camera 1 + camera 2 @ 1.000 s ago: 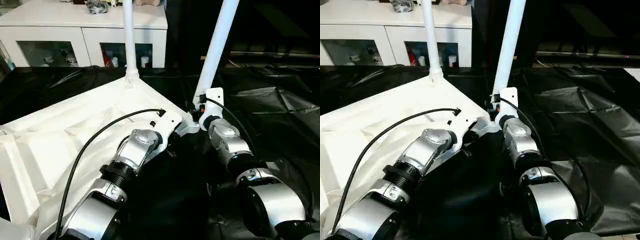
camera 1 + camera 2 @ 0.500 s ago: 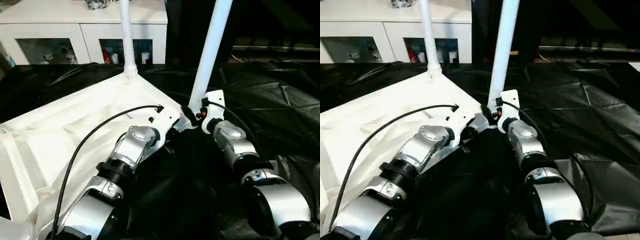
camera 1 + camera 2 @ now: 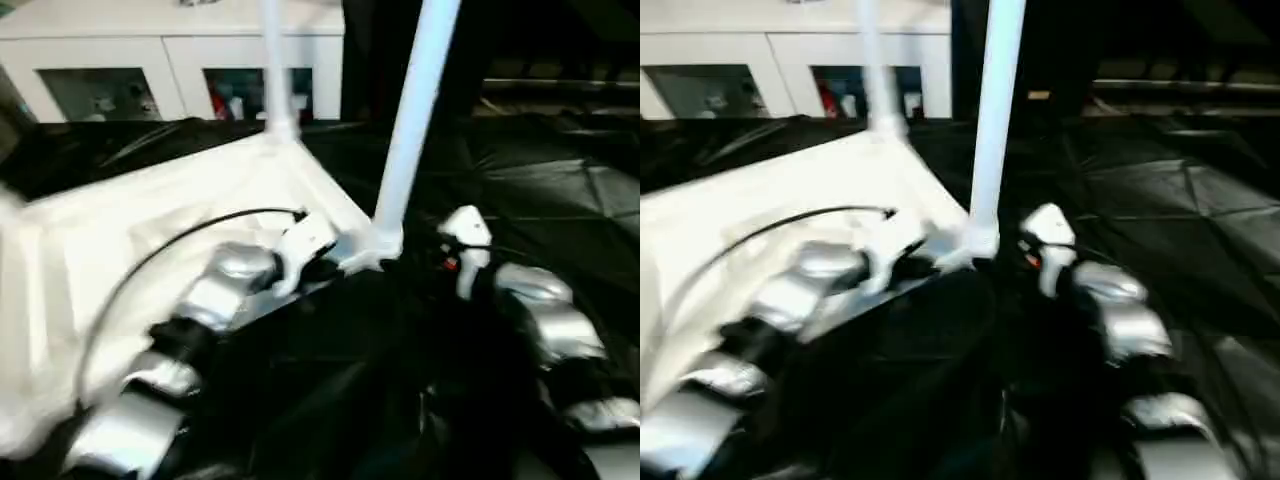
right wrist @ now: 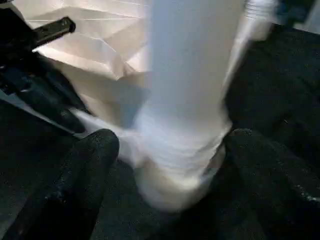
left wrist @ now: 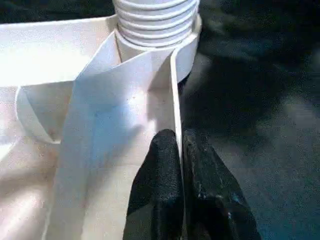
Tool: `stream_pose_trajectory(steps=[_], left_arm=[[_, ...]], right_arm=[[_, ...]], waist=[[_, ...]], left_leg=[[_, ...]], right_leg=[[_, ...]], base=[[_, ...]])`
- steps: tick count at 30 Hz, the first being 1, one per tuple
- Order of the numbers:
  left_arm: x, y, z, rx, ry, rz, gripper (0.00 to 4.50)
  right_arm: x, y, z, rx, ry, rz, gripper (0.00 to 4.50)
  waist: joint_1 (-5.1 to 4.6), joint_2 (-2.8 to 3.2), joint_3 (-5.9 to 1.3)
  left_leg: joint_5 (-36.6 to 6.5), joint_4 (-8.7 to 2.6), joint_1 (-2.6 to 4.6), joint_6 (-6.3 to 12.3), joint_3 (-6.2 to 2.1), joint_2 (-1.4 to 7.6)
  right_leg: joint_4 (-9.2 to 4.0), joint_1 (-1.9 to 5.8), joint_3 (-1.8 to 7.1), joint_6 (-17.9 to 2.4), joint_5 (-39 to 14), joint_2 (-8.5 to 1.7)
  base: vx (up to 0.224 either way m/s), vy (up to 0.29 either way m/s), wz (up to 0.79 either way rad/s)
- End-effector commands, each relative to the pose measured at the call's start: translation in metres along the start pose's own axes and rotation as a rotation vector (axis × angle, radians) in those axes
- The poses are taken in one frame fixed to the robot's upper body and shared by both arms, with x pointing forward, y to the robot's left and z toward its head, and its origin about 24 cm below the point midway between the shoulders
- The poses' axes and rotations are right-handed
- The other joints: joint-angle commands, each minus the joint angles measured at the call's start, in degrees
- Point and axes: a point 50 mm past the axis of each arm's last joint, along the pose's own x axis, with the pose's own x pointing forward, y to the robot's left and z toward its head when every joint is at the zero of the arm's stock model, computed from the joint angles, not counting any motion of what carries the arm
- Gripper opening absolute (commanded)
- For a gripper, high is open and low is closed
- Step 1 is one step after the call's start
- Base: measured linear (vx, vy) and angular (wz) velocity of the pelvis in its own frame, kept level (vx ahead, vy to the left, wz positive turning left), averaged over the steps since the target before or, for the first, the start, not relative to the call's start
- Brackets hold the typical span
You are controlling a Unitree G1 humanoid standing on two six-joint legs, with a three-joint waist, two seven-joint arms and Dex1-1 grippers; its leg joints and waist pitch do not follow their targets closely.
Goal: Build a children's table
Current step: Rotate leg to tighten
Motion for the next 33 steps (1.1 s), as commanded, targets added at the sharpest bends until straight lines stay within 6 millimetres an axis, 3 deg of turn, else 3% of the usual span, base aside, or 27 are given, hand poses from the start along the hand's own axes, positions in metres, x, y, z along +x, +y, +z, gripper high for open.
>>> stream_pose_trajectory(steps=[1,4,12,16,21,28,33], left_arm=[[0.005,-0.008,0.007,0.062,-0.008,-0.091,0.00],[0.000,-0.008,0.006,0.084,-0.008,-0.124,0.00],[-0.006,-0.007,0.006,0.084,-0.017,-0.155,0.00],[-0.008,-0.006,0.006,0.085,-0.022,-0.151,0.00],[-0.008,-0.003,0.006,0.082,-0.018,-0.136,0.00],[-0.010,-0.001,0.006,0.076,-0.023,-0.125,0.00],[-0.011,0.000,0.005,0.072,-0.021,-0.126,0.00]], right_arm=[[0.001,0.007,0.007,-0.011,-0.011,0.058,3.95],[-0.001,0.016,0.006,-0.012,0.022,0.143,3.95],[-0.004,0.025,0.003,-0.039,0.080,0.229,3.95],[-0.001,0.024,0.003,-0.042,0.091,0.217,3.68],[0.001,0.022,-0.002,-0.073,0.142,0.199,3.24],[0.006,0.017,-0.004,-0.086,0.154,0.162,2.79],[0.009,0.018,-0.004,-0.046,0.125,0.165,2.72]], waist=[[0.16,-0.49,-4.42],[0.54,-0.63,-4.35],[0.58,-1.14,-3.78],[0.47,-1.36,-3.93],[0.45,-1.57,-4.24],[0.45,-1.59,-4.22],[0.29,-1.53,-4.18]], left_leg=[[-2.9,-2.67,1.67,8.62,-1.11,3.96],[-3.9,-2.79,1.76,7.22,-1.22,4.02],[-11.1,-3.29,1.71,2.65,-1.18,3.72],[-9.8,-3.21,1.55,2.70,-1.22,3.62],[-6.2,-2.73,1.32,4.51,-1.10,3.40],[-6.9,-2.57,1.35,4.86,-1.11,3.42],[-8.1,-2.61,1.37,3.99,-1.18,3.44]], right_leg=[[-1.92,2.66,2.57,-17.0,1.1,-4.28],[-1.82,2.60,2.48,-16.7,0.3,-4.21],[-3.00,2.49,2.80,-13.6,-11.9,-4.86],[-2.77,2.57,2.72,-13.2,-11.0,-4.79],[-2.01,2.79,2.59,-14.4,-5.7,-4.70],[-2.06,2.79,2.53,-14.5,-7.0,-4.67],[-2.10,2.75,2.53,-14.4,-8.4,-4.67]], base=[[0.000,0.000,0.00],[0.000,0.000,0.00],[0.000,0.000,0.00],[0.000,0.000,0.00],[0.000,0.000,0.00],[0.000,0.000,0.00],[0.000,0.000,0.00]])
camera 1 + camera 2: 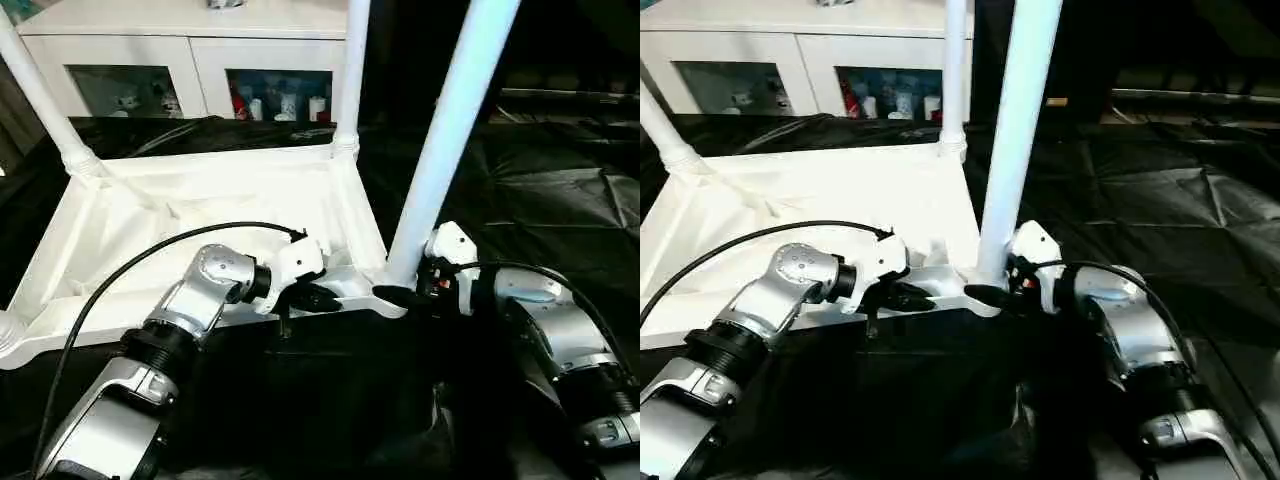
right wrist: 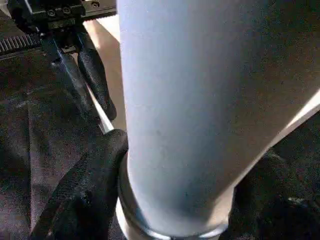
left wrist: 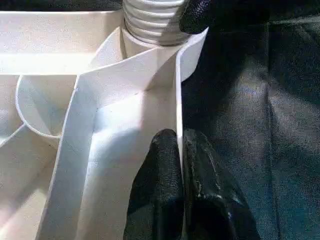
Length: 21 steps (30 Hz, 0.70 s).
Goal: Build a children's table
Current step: Rotate leg to tighten
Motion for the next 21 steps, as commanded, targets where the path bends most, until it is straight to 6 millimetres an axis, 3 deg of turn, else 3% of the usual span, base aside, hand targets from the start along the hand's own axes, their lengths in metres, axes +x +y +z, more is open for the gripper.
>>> stream_pose_trajectory(steps=[1,6,7,8,10,12,14,18,21], left_arm=[[-0.003,0.004,0.012,0.037,-0.043,0.000,0.00],[0.000,0.008,0.010,0.005,-0.041,0.059,0.00],[0.004,0.012,0.011,-0.024,-0.049,0.130,0.00],[0.004,0.013,0.011,-0.028,-0.050,0.139,0.00],[0.015,0.020,0.014,-0.111,-0.062,0.283,0.00],[0.031,0.025,0.020,-0.225,-0.080,0.425,0.00],[0.042,0.023,0.027,-0.249,-0.091,0.451,0.00],[0.059,0.019,0.038,-0.233,-0.088,0.476,0.00],[0.062,0.018,0.040,-0.208,-0.077,0.466,0.00]], right_arm=[[0.003,0.001,-0.004,0.032,0.005,0.001,2.72],[0.007,-0.004,-0.017,0.125,0.014,-0.109,2.70],[0.011,-0.011,-0.022,0.203,0.016,-0.222,2.70],[0.011,-0.011,-0.023,0.213,0.017,-0.234,2.70],[0.021,-0.017,-0.031,0.316,0.018,-0.427,2.70],[0.034,-0.020,-0.036,0.412,0.006,-0.624,2.70],[0.044,-0.018,-0.035,0.441,0.010,-0.678,2.70],[0.060,-0.015,-0.029,0.410,0.028,-0.715,2.69],[0.066,-0.014,-0.025,0.391,0.027,-0.705,2.69]], waist=[[0.01,-1.07,-4.40],[-0.51,-1.11,-4.21],[-0.59,-1.08,-4.19],[-0.90,-0.96,-4.01],[-1.09,-0.71,-4.02],[-1.72,-0.90,-3.96],[-1.91,-1.07,-4.00],[-1.83,-1.22,-4.08],[-1.81,-1.03,-4.13]], left_leg=[[-8.3,-3.72,1.38,4.29,-1.67,3.56],[-9.9,-3.76,1.27,3.49,-1.72,3.34],[-10.3,-3.73,1.38,3.15,-1.72,3.33],[-11.6,-3.91,1.55,2.17,-1.75,3.24],[-13.0,-4.02,1.76,0.45,-1.93,3.28],[-14.8,-4.29,1.98,-1.44,-2.06,3.21],[-15.0,-4.23,1.97,-1.25,-2.07,2.97],[-13.7,-3.99,1.60,1.33,-1.89,2.70],[-13.4,-4.03,1.55,1.71,-2.01,2.77]], right_leg=[[-3.37,2.73,2.53,-14.4,-8.3,-3.98],[-3.60,2.71,2.53,-14.3,-10.1,-4.00],[-3.71,2.64,2.58,-14.2,-11.1,-4.03],[-3.99,2.39,2.61,-14.0,-13.4,-3.93],[-4.18,2.36,2.59,-13.4,-16.1,-4.08],[-4.43,2.23,2.55,-12.8,-18.0,-3.96],[-4.70,2.30,2.50,-12.2,-18.3,-4.02],[-4.98,2.52,2.48,-11.7,-17.1,-4.06],[-5.03,2.51,2.38,-11.1,-17.8,-4.05]], base=[[0.000,0.000,0.00],[0.000,0.000,0.00],[0.000,0.000,0.00],[0.000,0.000,0.00],[0.000,0.000,0.00],[0.000,0.000,0.00],[0.000,0.000,0.00],[0.000,0.000,0.00],[0.000,0.000,0.00]])
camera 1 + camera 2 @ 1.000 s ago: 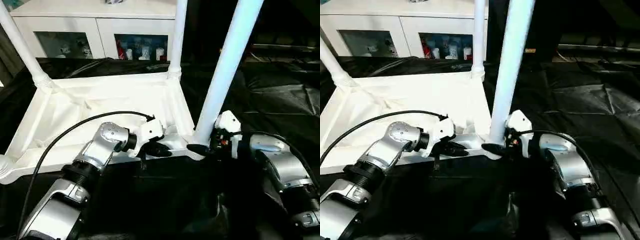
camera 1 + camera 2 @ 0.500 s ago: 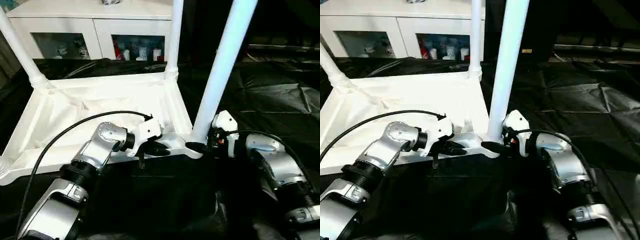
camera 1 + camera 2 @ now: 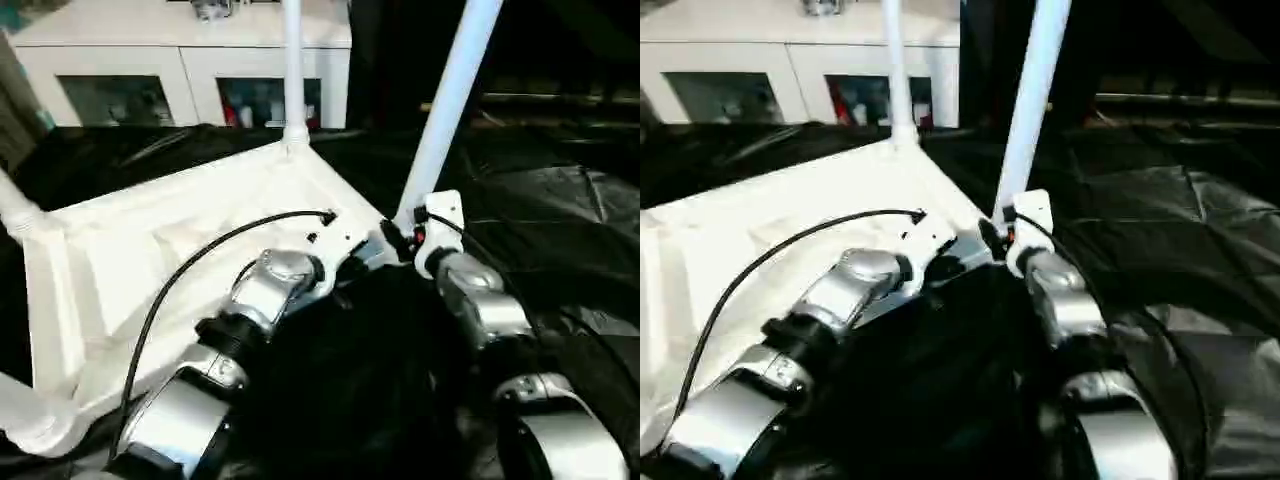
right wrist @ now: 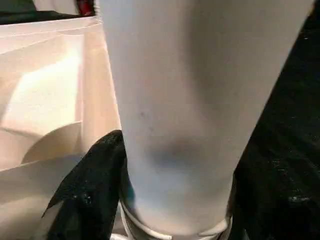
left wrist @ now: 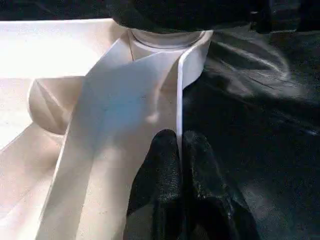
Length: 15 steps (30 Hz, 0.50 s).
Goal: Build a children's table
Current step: Rotate leg to tighten
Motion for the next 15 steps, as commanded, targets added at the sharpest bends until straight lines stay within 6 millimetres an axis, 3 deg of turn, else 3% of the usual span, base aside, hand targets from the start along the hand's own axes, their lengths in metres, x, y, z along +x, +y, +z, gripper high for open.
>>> stream_pose_trajectory(steps=[1,3,4,13,15], left_arm=[[0.002,0.001,0.011,0.002,-0.062,0.035,0.00],[0.002,0.001,0.011,0.005,-0.059,0.034,0.00],[0.001,0.002,0.011,0.009,-0.058,0.036,0.00],[-0.012,0.012,-0.001,0.065,-0.046,-0.011,0.00],[-0.019,0.018,-0.004,0.105,-0.052,-0.033,0.00]], right_arm=[[-0.001,0.012,-0.027,0.016,0.111,0.033,2.69],[0.000,0.012,-0.026,0.018,0.106,0.035,2.69],[0.000,0.014,-0.023,0.033,0.084,0.049,3.25],[-0.006,0.003,0.003,-0.001,-0.034,0.180,4.02],[-0.015,-0.005,0.010,-0.056,-0.035,0.270,4.02]], waist=[[0.10,-0.95,-3.89],[0.09,-0.99,-3.89],[0.10,-0.88,-3.89],[0.01,-1.22,-3.82],[0.37,-1.34,-3.99]], left_leg=[[-13.5,-4.28,1.06,2.11,-1.93,2.96],[-13.8,-4.35,1.03,2.16,-1.93,3.04],[-14.0,-4.37,1.07,2.14,-1.96,3.06],[-14.2,-4.43,0.78,3.01,-1.99,3.16],[-12.4,-4.23,0.82,3.78,-1.88,3.19]], right_leg=[[-5.32,2.21,2.36,-11.1,-17.8,-3.77],[-5.24,2.19,2.38,-11.2,-17.1,-3.75],[-5.25,2.18,2.36,-11.2,-17.1,-3.77],[-5.28,2.28,2.42,-10.9,-17.6,-3.87],[-5.05,2.40,2.51,-11.0,-15.4,-3.78]], base=[[0.000,0.000,0.00],[0.000,0.000,0.00],[0.000,0.000,0.00],[0.000,0.000,0.00],[0.000,0.000,0.00]])
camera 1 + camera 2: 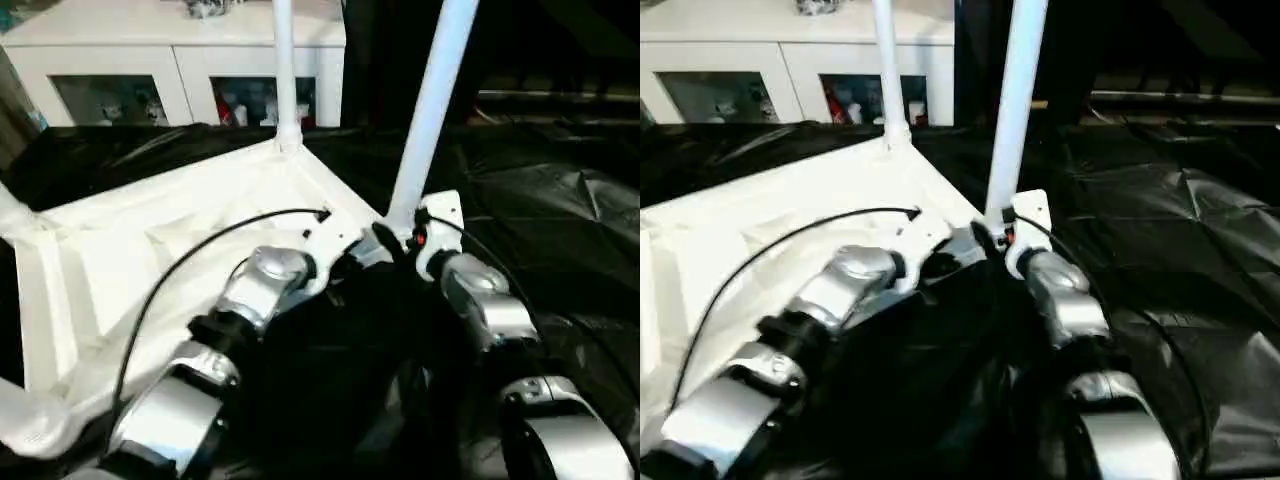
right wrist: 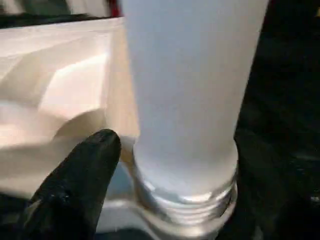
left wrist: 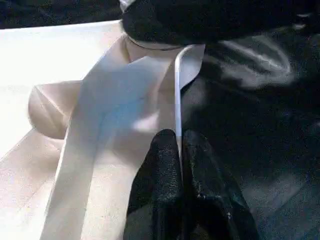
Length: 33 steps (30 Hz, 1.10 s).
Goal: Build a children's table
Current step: Rotate leg to tighten
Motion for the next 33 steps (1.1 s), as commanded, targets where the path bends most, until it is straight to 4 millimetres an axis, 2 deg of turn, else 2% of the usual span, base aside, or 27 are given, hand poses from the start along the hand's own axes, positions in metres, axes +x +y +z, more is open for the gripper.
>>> stream_pose_trajectory(steps=[1,3,4,7,8,12,16,18,22,28,29,33], left_arm=[[-0.008,0.003,0.003,0.050,-0.057,-0.036,0.00],[-0.017,0.002,0.004,0.086,-0.101,-0.122,0.00],[-0.017,0.002,0.004,0.086,-0.101,-0.122,0.00],[-0.024,0.001,0.003,0.101,-0.111,-0.206,0.00],[-0.028,0.000,0.002,0.107,-0.113,-0.258,0.00],[-0.039,-0.003,0.000,0.093,-0.118,-0.388,0.00],[-0.042,-0.005,-0.001,0.094,-0.117,-0.424,0.00],[-0.044,-0.007,-0.002,0.094,-0.116,-0.450,0.00],[-0.045,-0.009,-0.003,0.087,-0.120,-0.468,0.00],[-0.047,-0.011,-0.004,0.081,-0.114,-0.486,0.00],[-0.047,-0.011,-0.004,0.082,-0.113,-0.486,0.00],[-0.048,-0.011,-0.006,0.078,-0.106,-0.486,0.00]], right_arm=[[-0.006,0.004,0.010,-0.050,-0.010,0.125,4.02],[-0.021,-0.001,0.014,-0.125,0.018,0.252,4.02],[-0.021,-0.001,0.014,-0.125,0.018,0.252,4.02],[-0.033,-0.004,0.014,-0.163,0.049,0.339,4.02],[-0.038,-0.005,0.013,-0.175,0.071,0.383,4.02],[-0.047,-0.002,0.005,-0.228,0.128,0.481,4.02],[-0.050,0.002,0.001,-0.240,0.163,0.534,4.02],[-0.050,0.003,-0.001,-0.263,0.183,0.543,4.02],[-0.048,0.004,0.001,-0.252,0.167,0.544,3.66],[-0.050,0.005,-0.002,-0.237,0.172,0.579,3.12],[-0.050,0.005,-0.003,-0.237,0.172,0.579,2.92],[-0.050,0.006,-0.007,-0.225,0.182,0.581,2.76]], waist=[[0.43,-0.96,-4.01],[0.65,-1.10,-4.11],[0.69,-1.06,-4.12],[0.65,-0.90,-4.26],[0.80,-0.92,-4.35],[1.66,-0.86,-4.17],[2.16,-0.82,-4.10],[2.35,-1.09,-4.04],[2.49,-1.01,-4.08],[2.71,-1.17,-4.22],[2.75,-1.15,-4.23],[2.73,-1.17,-4.25]], left_leg=[[-12.1,-4.09,0.85,4.09,-1.89,3.08],[-11.1,-3.97,0.77,4.73,-1.88,3.29],[-10.9,-3.94,0.79,4.95,-1.89,3.25],[-9.2,-3.80,0.80,5.39,-1.78,3.42],[-9.0,-3.71,0.79,5.49,-1.76,3.39],[-9.7,-3.79,0.97,5.17,-1.60,3.73],[-10.7,-3.90,1.24,4.11,-1.55,3.76],[-11.2,-4.02,1.28,3.47,-1.60,3.80],[-10.9,-3.99,1.29,3.17,-1.61,3.79],[-9.3,-3.80,1.12,3.83,-1.59,3.68],[-8.9,-3.76,1.11,4.01,-1.58,3.66],[-9.0,-3.74,1.14,4.03,-1.59,3.63]], right_leg=[[-4.99,2.66,2.53,-11.4,-15.1,-3.77],[-4.76,2.84,2.55,-11.7,-13.6,-3.84],[-4.72,2.83,2.48,-12.0,-13.2,-3.75],[-4.13,2.67,2.50,-14.1,-9.5,-3.69],[-4.01,2.86,2.43,-14.5,-8.8,-3.69],[-3.86,2.67,2.49,-15.4,-9.2,-3.79],[-4.02,2.40,2.59,-15.0,-10.8,-3.78],[-4.11,2.41,2.66,-14.3,-12.0,-3.91],[-4.07,2.37,2.74,-13.9,-12.3,-3.97],[-3.81,2.49,2.67,-13.9,-10.7,-3.90],[-3.78,2.49,2.66,-14.0,-10.3,-3.87],[-3.81,2.51,2.63,-13.9,-10.8,-3.88]], base=[[0.000,0.000,0.00],[0.000,0.000,0.00],[0.000,0.000,0.00],[0.000,0.000,0.00],[0.000,0.000,0.00],[0.000,0.000,0.00],[0.000,0.000,0.00],[0.000,0.000,0.00],[0.000,0.000,0.00],[0.000,0.000,0.00],[0.000,0.000,0.00],[0.000,0.000,0.00]])
